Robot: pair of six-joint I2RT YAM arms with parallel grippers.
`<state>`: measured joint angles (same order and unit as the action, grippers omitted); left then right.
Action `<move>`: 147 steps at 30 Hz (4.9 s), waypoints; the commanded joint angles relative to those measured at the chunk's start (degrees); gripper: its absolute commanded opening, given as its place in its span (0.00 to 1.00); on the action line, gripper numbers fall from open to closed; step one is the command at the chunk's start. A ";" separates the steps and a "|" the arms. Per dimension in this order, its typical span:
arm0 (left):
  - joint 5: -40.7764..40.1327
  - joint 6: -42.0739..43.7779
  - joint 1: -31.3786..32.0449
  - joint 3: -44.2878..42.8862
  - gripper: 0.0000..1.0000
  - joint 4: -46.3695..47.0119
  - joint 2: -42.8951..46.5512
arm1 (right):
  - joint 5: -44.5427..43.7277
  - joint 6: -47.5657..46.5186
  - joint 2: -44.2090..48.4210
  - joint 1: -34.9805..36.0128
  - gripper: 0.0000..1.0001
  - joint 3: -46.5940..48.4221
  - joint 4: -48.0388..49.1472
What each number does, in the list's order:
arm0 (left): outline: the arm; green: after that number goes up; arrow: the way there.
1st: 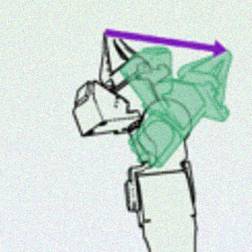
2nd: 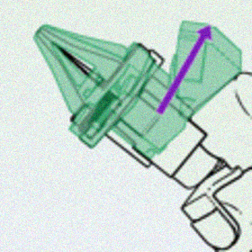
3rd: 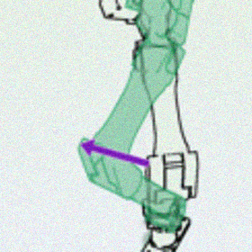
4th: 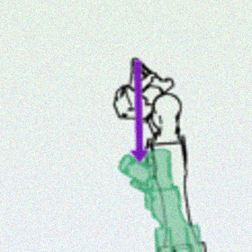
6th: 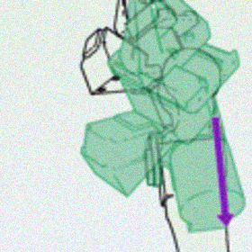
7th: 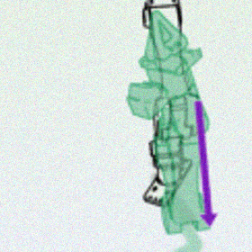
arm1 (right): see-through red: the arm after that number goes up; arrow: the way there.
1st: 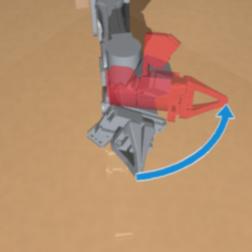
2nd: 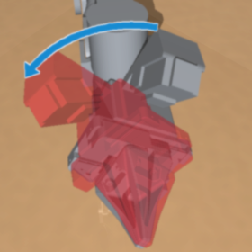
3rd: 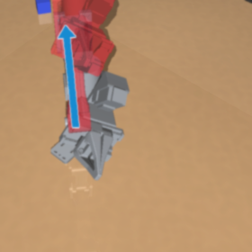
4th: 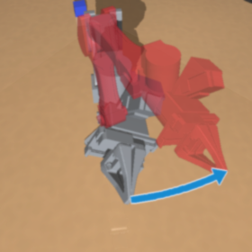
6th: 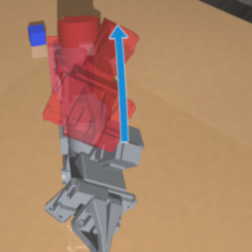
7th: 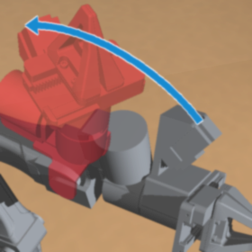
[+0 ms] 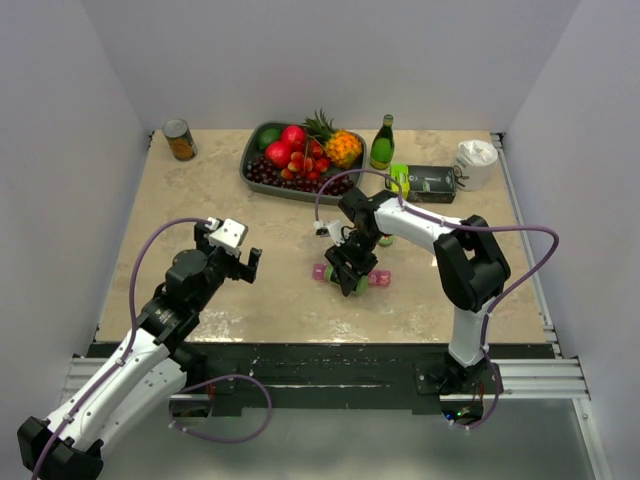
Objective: Sort the pills into containers
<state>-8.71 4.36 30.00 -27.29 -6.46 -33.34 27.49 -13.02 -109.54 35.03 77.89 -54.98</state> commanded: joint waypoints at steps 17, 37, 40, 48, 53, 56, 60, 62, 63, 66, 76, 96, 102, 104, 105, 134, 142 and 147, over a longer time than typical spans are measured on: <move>0.80 1.44 -0.73 -0.05 0.99 2.68 -0.06 | -1.20 2.38 0.55 0.48 0.00 3.32 -2.76; 0.89 1.26 -0.99 -0.05 0.99 2.68 -0.14 | -1.03 3.87 -0.24 0.57 0.00 3.67 -3.82; 0.89 1.26 -0.99 -0.05 0.99 2.68 -0.14 | -0.94 3.96 -0.59 0.57 0.00 3.94 -4.08; 0.89 1.26 -1.08 -0.13 0.99 2.68 -0.23 | -1.38 4.49 -1.38 0.57 0.00 4.29 -4.17; 0.97 1.26 -1.17 -0.13 0.99 2.68 -0.23 | -1.47 4.58 -1.82 0.57 0.00 4.73 -4.52; 0.97 1.18 -1.26 -0.22 0.99 2.68 -0.23 | -1.29 4.49 -1.91 0.57 0.00 4.82 -4.52; 1.06 1.18 -1.26 -0.22 0.99 2.68 -0.23 | -1.29 4.67 -1.73 0.48 0.00 4.99 -4.70; 1.15 1.26 -1.35 -0.22 0.99 2.68 -0.23 | -1.38 4.75 -1.73 0.57 0.00 5.17 -4.70; 1.15 1.18 -1.35 -0.22 0.99 2.68 -0.23 | -1.38 4.84 -1.65 0.48 0.00 5.08 -4.61; 1.15 1.26 -1.35 -0.13 0.99 2.68 -0.32 | -1.65 5.10 -1.38 0.57 0.00 5.08 -4.61; 1.42 1.18 -1.61 -0.22 0.99 2.68 -0.50 | -1.82 5.02 -1.12 0.48 0.00 5.35 -4.52; 1.59 1.00 -1.87 -0.22 0.99 2.68 -0.58 | -1.65 7.04 -0.68 -0.92 0.00 5.43 -3.64; 1.68 1.00 -1.96 -0.22 0.99 2.68 -0.58 | -1.65 7.57 -0.85 -1.01 0.00 5.78 -3.55; 1.68 1.09 -1.96 -0.22 0.99 2.68 -0.67 | -1.56 7.65 -0.77 -0.93 0.00 5.78 -3.47; 1.68 1.00 -1.96 -0.31 0.99 2.68 -0.50 | -1.47 7.83 -0.77 -0.92 0.00 5.78 -3.55; 1.94 1.00 -2.14 -0.40 0.99 2.59 -0.41 | -1.38 9.76 0.02 -0.92 0.00 5.43 -2.94; 1.94 0.91 -2.23 -0.31 0.99 2.50 -0.32 | -0.68 7.22 2.83 -0.93 0.00 5.70 -2.94; 2.12 0.91 -2.23 -0.48 0.99 2.59 -0.32 | 0.37 5.81 4.77 -1.01 0.00 5.61 -2.76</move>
<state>-7.25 4.34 28.14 -27.29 -6.44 -34.00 25.26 -5.48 -109.65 34.11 81.43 -57.87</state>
